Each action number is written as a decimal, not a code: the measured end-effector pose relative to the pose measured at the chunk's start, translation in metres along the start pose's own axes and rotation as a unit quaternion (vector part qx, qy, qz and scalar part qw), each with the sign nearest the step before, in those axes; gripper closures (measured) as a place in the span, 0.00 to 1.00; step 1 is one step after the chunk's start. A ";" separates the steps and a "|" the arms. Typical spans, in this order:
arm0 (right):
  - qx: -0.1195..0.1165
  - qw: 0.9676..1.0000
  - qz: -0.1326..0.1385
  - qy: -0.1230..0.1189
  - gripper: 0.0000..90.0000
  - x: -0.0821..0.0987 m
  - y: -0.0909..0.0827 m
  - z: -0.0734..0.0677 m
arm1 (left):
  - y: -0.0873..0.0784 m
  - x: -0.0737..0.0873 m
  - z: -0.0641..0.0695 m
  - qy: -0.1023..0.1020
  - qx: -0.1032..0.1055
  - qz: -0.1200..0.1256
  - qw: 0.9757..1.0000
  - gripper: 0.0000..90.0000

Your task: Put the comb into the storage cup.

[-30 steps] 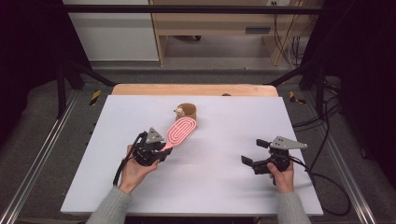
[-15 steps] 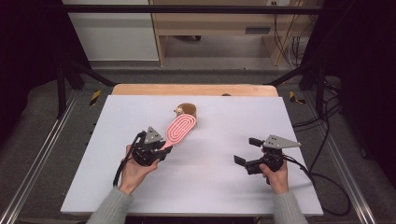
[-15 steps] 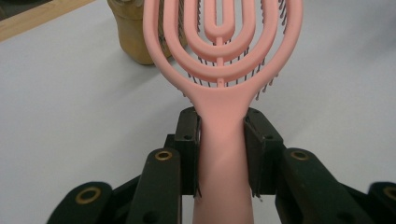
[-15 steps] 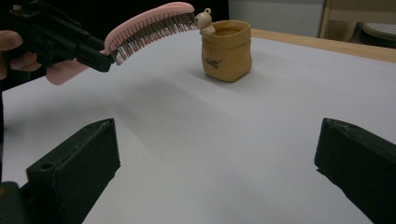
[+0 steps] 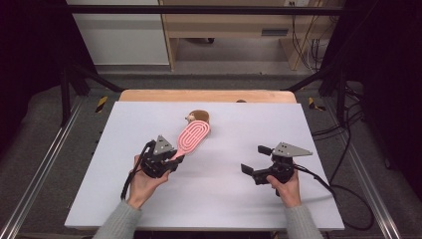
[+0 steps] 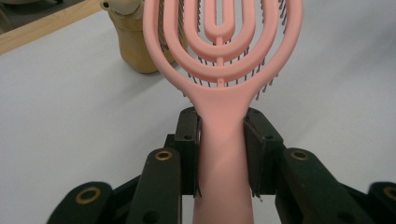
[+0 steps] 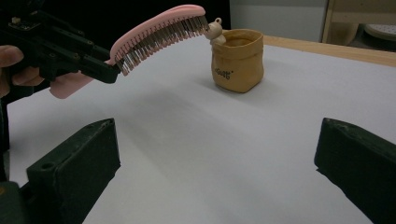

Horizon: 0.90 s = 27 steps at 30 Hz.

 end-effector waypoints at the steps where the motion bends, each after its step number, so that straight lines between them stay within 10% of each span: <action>1: 0.001 1.000 0.000 -0.001 0.00 0.000 0.001 -0.001 | 0.000 0.000 0.000 0.001 -0.001 0.000 1.000 0.77; 27: 0.000 1.000 -0.001 0.015 0.01 -0.006 0.028 -0.020 | -0.002 -0.003 0.005 0.002 -0.008 0.015 1.000 0.77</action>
Point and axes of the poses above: each handheld gripper's, and its own axes: y roughly forward along the jaws, x roughly out of its underside, z roughly to its right, the point moved 6 cm from there along y, roughly forward along the jaws, and after that the axes turned 8 degrees about z, right-handed, at the moved point
